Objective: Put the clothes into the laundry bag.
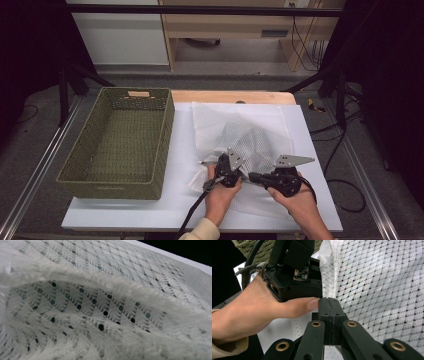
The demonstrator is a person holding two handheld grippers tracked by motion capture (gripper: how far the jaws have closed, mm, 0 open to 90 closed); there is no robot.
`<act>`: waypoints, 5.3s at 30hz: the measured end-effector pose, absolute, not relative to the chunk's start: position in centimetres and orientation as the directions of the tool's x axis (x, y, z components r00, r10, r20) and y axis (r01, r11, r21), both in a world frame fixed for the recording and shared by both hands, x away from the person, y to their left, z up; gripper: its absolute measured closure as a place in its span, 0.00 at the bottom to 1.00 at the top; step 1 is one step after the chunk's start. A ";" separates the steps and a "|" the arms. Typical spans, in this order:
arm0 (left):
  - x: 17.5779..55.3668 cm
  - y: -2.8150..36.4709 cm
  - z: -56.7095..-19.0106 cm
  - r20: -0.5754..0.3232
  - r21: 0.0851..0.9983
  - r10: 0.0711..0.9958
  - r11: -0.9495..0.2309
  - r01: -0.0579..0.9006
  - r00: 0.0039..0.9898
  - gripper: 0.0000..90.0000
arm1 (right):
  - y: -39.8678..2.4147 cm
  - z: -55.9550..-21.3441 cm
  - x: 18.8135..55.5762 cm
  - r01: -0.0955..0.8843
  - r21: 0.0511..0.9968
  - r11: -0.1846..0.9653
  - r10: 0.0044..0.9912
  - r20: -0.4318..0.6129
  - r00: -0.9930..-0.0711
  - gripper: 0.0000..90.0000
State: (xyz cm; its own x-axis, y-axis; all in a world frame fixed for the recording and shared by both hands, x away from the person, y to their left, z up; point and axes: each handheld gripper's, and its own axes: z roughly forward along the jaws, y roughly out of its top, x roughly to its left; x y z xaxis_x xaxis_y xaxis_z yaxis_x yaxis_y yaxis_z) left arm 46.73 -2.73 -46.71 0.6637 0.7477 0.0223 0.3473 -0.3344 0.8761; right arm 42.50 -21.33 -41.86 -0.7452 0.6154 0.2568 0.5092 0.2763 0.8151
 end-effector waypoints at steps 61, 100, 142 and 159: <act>44.1 1.5 -43.9 -0.023 0.860 0.709 -0.345 0.376 0.705 1.00 | -22.1 -41.3 43.4 0.520 0.828 0.208 0.669 0.267 -0.693 1.00; 48.1 -1.3 -47.7 0.022 0.767 0.721 -0.456 0.451 0.693 1.00 | -21.0 -41.9 43.1 0.537 0.808 0.243 0.663 0.265 -0.700 1.00; 49.1 -2.8 -47.7 0.025 0.813 0.725 -0.416 0.408 0.688 1.00 | -21.2 -42.2 43.3 0.552 0.800 0.235 0.677 0.272 -0.684 1.00; 50.0 -3.2 -47.8 0.036 0.824 0.746 -0.399 0.403 0.665 1.00 | -21.1 -42.3 43.5 0.559 0.798 0.225 0.682 0.280 -0.675 1.00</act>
